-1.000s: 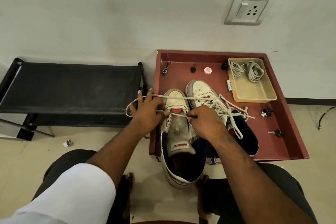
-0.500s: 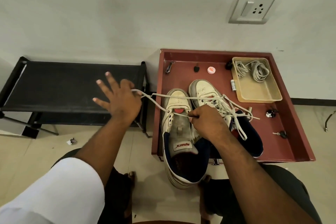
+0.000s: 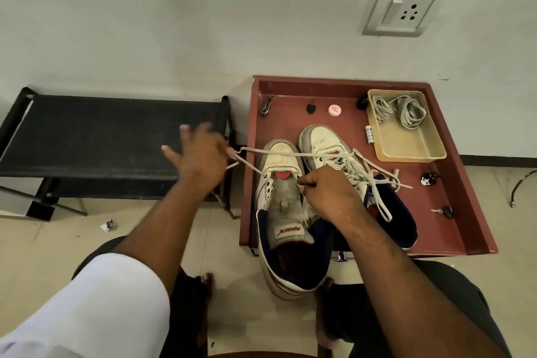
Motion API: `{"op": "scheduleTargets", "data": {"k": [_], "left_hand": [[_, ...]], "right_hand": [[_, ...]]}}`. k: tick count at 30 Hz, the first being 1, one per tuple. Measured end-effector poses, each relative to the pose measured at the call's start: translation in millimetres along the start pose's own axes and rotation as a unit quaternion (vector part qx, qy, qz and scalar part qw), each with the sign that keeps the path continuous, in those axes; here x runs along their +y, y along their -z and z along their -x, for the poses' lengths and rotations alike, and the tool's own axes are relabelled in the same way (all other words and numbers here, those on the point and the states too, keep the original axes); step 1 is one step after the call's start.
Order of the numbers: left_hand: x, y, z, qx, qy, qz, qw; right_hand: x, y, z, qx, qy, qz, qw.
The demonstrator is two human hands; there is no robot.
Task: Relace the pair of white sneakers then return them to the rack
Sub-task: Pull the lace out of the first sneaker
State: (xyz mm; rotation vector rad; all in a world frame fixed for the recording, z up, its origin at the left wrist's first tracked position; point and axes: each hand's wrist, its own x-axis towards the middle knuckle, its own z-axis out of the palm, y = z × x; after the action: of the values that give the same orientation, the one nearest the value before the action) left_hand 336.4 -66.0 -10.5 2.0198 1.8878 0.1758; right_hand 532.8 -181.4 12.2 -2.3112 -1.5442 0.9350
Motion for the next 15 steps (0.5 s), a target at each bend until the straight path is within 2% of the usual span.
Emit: {"op": "scheduleTargets", "data": {"k": [2,4,6,8,12,15], "left_hand": [[-27.7,18.9,-18.3,0.100,0.119,0.040,0.987],[-50.2,26.2,-27.3,0.096,0.141,0.107,0.980],[-45.9,22.4,-20.6,0.066,0.098,0.210,0.970],[-25.3,11.9,-8.5,0.049,0.041,0.230,0.971],[21.8,-14.4,10.1,-0.020,-0.076,0.140,0.987],[29.3,-32.0,10.5,-0.094,-0.121,0.086,0.984]], "right_hand": [[1.1,0.8,0.0,0.003,0.002,0.002,1.000],[1.2,0.4,-0.7,0.003,0.004,0.005,1.000],[-0.3,-0.9,-2.3,0.001,0.002,0.014,1.000],[-2.3,-2.4,-3.0,-0.002,-0.003,0.028,1.000],[-3.6,-3.0,-0.3,0.005,-0.001,0.028,1.000],[-3.2,-2.6,3.4,0.013,-0.007,0.001,1.000]]}}
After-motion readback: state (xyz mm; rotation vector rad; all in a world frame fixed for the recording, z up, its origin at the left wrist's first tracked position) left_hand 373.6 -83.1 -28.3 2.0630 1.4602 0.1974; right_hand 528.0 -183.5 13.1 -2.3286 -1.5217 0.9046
